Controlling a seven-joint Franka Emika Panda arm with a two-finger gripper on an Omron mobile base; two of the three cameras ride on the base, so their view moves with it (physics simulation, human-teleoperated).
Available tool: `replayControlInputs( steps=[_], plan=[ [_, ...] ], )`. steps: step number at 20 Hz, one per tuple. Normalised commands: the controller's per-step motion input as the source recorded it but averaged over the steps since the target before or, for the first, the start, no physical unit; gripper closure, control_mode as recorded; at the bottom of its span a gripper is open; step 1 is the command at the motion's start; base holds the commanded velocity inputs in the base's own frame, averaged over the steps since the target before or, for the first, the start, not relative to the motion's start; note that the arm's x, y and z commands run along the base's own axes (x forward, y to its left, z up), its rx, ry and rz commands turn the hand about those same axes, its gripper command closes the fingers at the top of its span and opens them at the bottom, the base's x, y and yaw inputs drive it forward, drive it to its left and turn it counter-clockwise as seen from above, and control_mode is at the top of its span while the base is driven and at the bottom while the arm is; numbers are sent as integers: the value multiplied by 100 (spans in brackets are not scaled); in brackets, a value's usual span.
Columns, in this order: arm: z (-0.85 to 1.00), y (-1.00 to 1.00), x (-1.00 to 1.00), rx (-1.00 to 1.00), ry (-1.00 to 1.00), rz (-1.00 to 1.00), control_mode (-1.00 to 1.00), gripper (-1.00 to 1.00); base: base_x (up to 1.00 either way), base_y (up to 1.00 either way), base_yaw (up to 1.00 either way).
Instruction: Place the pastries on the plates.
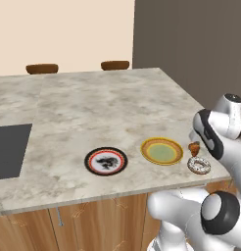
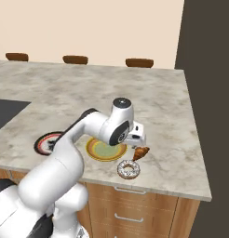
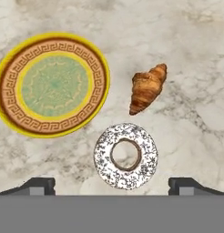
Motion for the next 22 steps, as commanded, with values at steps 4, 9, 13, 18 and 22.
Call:
replayControlInputs(
  steps=[4, 9, 13, 18, 22],
  plan=[
    [-24, -63, 48, 0, 18, -26, -100, -100, 0, 0, 0],
    [-28, -23, 58, 0, 8, -11, -100, -100, 0, 0, 0],
    [-30, -1, 44, 0, 2, 0, -100, -100, 0, 0, 0],
    [-50, -4, 39, 0, 8, 0, -100, -100, 0, 0, 0],
    [-50, -20, 44, 4, 10, 0, -100, -100, 0, 0, 0]
  ],
)
